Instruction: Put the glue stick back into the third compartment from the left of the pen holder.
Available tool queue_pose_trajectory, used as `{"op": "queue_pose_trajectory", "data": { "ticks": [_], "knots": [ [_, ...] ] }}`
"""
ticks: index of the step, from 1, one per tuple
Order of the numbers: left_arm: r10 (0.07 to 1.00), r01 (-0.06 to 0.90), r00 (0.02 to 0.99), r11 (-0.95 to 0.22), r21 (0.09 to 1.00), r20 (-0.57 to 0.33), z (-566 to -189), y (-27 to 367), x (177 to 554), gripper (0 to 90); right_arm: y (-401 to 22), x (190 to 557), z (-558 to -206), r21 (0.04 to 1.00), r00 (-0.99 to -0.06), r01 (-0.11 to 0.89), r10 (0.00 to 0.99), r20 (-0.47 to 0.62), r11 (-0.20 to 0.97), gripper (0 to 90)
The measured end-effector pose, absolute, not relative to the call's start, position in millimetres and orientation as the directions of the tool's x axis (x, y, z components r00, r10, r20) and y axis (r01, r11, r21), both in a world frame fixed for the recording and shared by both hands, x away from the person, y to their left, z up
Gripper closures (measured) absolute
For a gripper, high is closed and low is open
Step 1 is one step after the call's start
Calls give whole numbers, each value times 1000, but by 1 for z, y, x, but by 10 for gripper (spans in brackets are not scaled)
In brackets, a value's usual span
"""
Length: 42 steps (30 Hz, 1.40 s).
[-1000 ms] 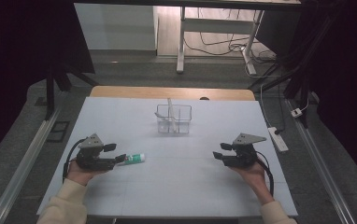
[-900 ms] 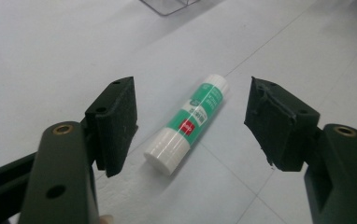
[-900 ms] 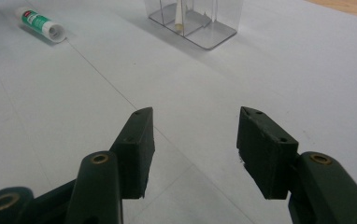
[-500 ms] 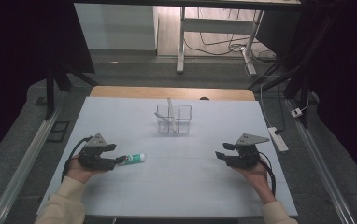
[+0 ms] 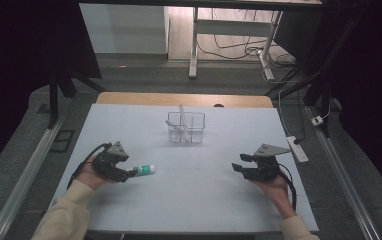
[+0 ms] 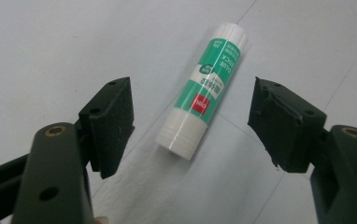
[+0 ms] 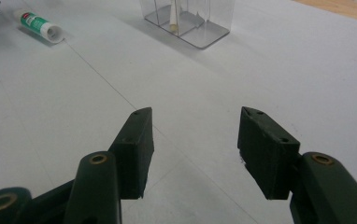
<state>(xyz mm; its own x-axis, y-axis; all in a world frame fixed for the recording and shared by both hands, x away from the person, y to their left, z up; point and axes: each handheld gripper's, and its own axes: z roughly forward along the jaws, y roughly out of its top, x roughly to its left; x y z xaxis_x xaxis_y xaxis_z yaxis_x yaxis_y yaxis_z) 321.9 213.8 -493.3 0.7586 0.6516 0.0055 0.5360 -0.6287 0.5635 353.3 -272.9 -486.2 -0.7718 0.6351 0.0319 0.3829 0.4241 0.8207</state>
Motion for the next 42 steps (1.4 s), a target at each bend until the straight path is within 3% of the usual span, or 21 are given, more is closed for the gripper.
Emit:
{"op": "queue_pose_trajectory", "data": {
  "ticks": [15,30,42],
  "knots": [
    [593,523,805,-722,453,15,-505,202,334,331,-270,354,-491,807,-772,399,634,39,436,438],
    [533,470,843,-797,379,76,-513,197,338,640,-269,355,-492,805,-770,401,636,39,437,438],
    [514,452,856,-791,414,48,-506,194,334,653,-268,355,-491,811,-774,395,631,41,431,449]
  ]
}}
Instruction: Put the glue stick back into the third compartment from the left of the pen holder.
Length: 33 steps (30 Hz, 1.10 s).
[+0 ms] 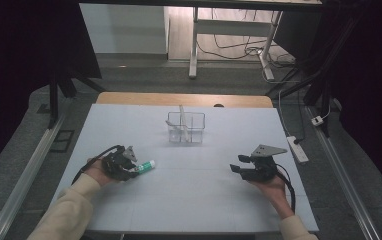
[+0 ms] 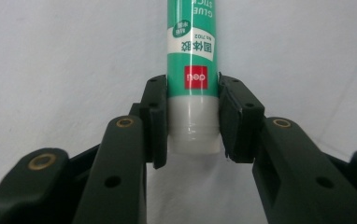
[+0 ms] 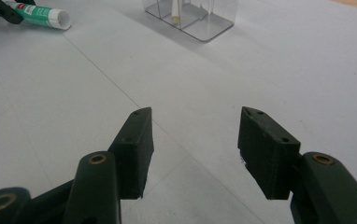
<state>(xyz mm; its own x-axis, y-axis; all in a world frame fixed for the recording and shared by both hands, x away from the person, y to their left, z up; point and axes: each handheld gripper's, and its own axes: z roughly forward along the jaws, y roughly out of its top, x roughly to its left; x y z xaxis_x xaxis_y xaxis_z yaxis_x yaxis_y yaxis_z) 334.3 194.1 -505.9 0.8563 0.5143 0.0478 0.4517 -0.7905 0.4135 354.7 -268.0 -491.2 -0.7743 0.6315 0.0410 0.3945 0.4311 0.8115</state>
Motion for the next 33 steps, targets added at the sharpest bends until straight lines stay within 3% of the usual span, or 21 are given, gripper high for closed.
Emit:
{"op": "queue_pose_trajectory", "data": {
  "ticks": [16,33],
  "knots": [
    [483,429,875,-732,529,-41,-478,155,333,652,-253,349,-483,828,-808,345,589,22,442,430],
    [435,389,899,-745,543,-48,-473,108,338,651,-226,342,-474,820,-853,287,521,-16,496,411]
  ]
}}
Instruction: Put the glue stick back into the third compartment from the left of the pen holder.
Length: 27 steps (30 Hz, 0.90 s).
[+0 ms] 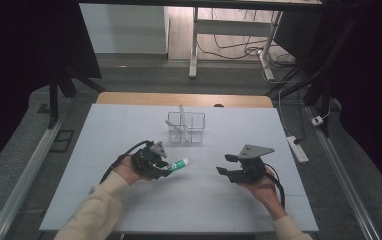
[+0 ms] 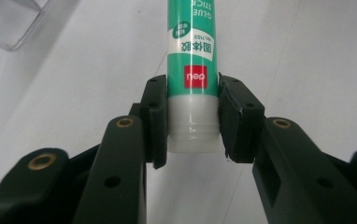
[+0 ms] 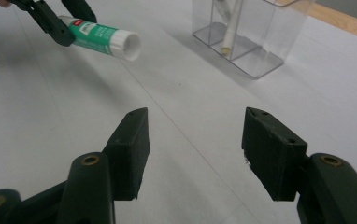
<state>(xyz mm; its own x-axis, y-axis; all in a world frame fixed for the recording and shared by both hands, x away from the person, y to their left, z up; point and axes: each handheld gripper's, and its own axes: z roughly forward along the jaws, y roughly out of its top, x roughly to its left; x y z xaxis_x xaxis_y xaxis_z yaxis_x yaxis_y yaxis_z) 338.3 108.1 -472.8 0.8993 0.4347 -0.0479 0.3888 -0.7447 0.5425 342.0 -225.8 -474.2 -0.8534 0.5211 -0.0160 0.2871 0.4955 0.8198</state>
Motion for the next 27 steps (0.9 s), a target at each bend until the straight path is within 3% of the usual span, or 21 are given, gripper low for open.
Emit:
{"op": "queue_pose_trajectory", "data": {
  "ticks": [14,27],
  "knots": [
    [401,358,915,-766,534,-38,-476,83,341,651,-190,340,-467,796,-896,231,441,-50,559,408],
    [357,326,933,-785,527,-46,-479,63,338,651,-150,344,-465,701,-947,139,301,-113,699,425]
  ]
}}
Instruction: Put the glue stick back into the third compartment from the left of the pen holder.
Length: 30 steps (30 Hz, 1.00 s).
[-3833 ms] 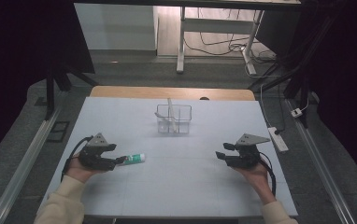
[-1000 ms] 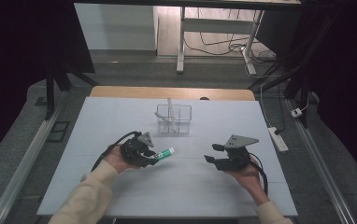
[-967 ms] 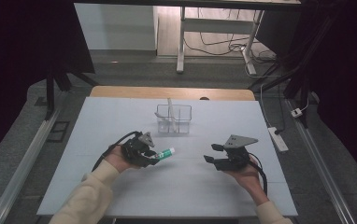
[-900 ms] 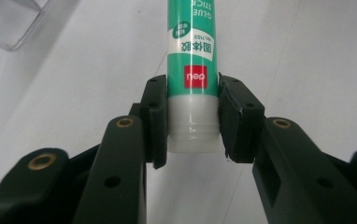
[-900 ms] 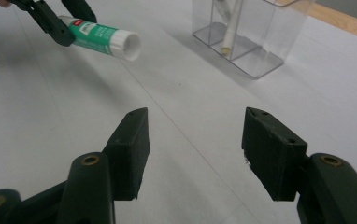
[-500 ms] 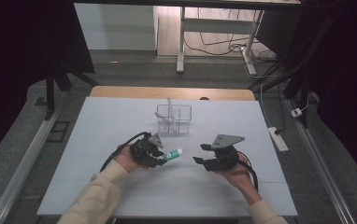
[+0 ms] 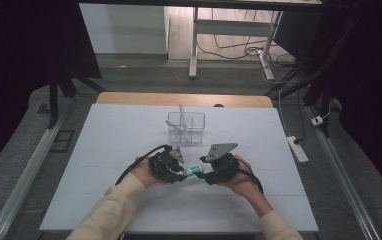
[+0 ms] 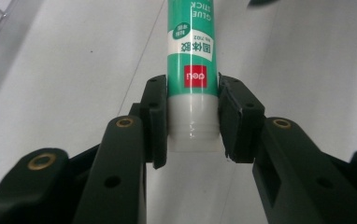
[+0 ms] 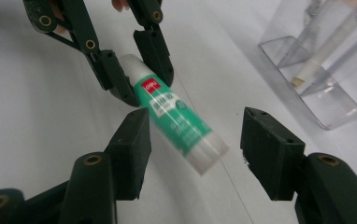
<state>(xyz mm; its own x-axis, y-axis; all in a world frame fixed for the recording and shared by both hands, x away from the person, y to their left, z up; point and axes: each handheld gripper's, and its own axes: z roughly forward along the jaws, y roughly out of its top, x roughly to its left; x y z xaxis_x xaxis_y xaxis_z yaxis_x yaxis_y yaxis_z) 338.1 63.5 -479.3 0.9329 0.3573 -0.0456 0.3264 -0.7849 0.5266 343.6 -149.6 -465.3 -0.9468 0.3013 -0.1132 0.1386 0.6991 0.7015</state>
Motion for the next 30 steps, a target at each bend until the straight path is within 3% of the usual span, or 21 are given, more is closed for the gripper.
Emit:
{"op": "queue_pose_trajectory", "data": {
  "ticks": [13,23,27,30],
  "knots": [
    [325,311,943,-786,534,-71,-478,61,336,651,-127,343,-475,556,-977,28,141,-162,831,471],
    [286,289,953,-764,576,-99,-475,65,335,641,-121,337,-486,482,-981,-90,7,-195,872,626],
    [317,299,945,-739,603,-79,-473,70,335,602,-123,337,-485,512,-982,-96,2,-188,854,655],
    [356,315,932,-708,631,-66,-471,75,336,492,-127,339,-485,532,-982,-85,18,-186,842,656]
  ]
}}
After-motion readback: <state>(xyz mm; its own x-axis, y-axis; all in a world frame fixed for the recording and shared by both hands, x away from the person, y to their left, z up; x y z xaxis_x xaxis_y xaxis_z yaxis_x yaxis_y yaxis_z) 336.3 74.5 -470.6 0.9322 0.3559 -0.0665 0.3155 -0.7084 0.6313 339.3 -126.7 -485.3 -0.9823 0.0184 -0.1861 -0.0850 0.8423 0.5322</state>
